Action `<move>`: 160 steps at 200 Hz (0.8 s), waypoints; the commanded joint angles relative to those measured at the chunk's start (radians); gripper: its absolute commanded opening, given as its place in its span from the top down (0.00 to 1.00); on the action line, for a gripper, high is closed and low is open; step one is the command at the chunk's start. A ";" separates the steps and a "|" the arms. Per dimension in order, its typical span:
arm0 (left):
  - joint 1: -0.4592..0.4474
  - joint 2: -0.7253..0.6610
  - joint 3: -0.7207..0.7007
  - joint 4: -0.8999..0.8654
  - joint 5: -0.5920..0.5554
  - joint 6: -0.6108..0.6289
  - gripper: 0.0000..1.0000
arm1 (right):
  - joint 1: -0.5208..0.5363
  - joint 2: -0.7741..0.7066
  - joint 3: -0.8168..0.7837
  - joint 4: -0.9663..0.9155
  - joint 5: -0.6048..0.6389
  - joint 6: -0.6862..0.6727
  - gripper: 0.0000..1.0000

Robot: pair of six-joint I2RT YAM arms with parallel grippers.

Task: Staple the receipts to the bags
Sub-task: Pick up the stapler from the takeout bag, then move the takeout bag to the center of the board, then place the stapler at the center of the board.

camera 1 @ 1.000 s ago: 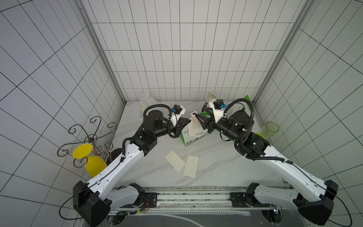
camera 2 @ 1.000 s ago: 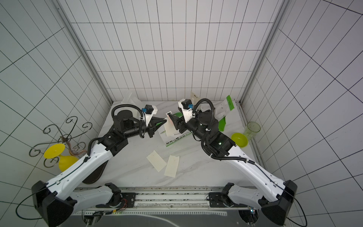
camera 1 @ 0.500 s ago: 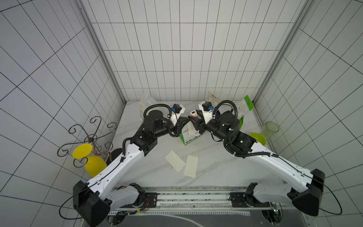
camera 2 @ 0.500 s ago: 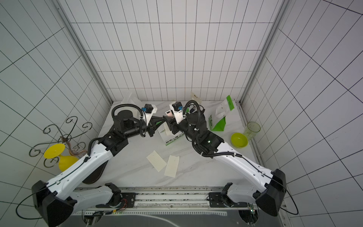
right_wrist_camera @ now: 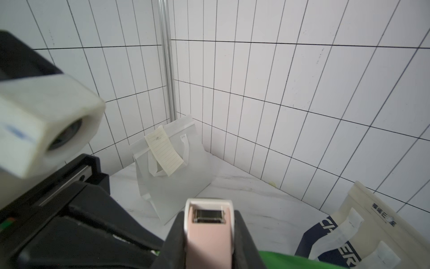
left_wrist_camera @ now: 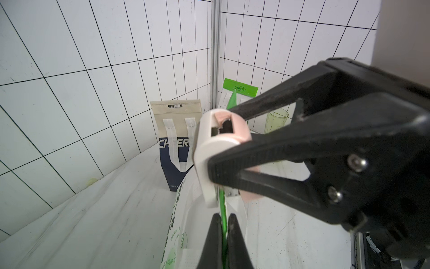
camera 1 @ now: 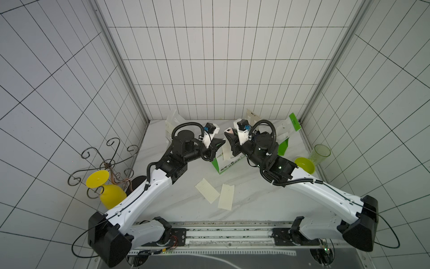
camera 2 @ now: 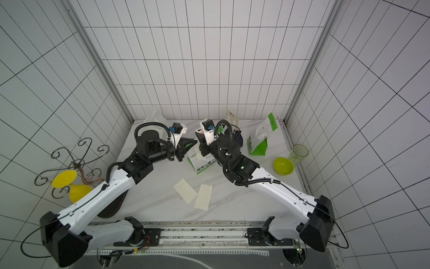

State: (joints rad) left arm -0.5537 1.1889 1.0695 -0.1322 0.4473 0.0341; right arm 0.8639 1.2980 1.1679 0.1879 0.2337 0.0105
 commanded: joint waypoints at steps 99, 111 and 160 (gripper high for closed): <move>0.148 0.050 0.014 0.106 -0.012 -0.088 1.00 | -0.084 -0.264 -0.139 0.038 0.033 0.116 1.00; 0.179 0.087 0.035 0.115 -0.038 -0.102 1.00 | -0.085 -0.275 -0.154 0.009 0.033 0.123 1.00; 0.292 0.246 0.030 0.329 -0.105 -0.203 1.00 | -0.095 -0.318 -0.250 -0.019 0.027 0.147 1.00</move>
State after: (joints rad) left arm -0.3004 1.3766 1.0885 0.0452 0.3798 -0.0990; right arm 0.7784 1.0092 0.9916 0.1833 0.2737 0.1169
